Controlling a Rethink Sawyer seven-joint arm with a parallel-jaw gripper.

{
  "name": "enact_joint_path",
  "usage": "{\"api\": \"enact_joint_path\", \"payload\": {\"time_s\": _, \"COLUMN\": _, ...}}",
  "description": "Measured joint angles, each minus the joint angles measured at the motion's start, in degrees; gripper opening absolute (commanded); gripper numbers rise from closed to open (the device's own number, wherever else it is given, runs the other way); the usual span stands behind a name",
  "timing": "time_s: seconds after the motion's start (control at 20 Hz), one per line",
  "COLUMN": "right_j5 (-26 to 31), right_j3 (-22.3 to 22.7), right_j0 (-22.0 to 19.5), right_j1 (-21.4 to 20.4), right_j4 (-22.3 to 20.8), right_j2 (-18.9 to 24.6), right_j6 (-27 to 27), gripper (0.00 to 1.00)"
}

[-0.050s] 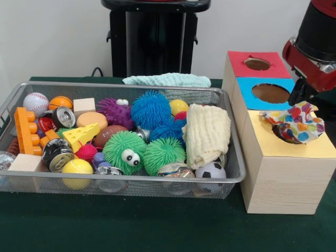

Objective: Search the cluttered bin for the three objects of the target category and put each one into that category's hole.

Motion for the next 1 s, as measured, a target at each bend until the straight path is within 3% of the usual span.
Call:
{"api": "enact_joint_path", "payload": {"time_s": 0.5, "right_j5": -1.14, "right_j3": -0.20, "right_j0": 0.76, "right_j1": 0.23, "right_j4": 0.79, "right_j2": 0.46, "right_j6": 0.00, "gripper": 0.00}}
{"api": "enact_joint_path", "payload": {"time_s": 1.0, "right_j5": -6.01, "right_j3": -2.74, "right_j0": 3.87, "right_j1": 1.86, "right_j4": 0.79, "right_j2": -4.00, "right_j6": 0.00, "gripper": 0.00}}
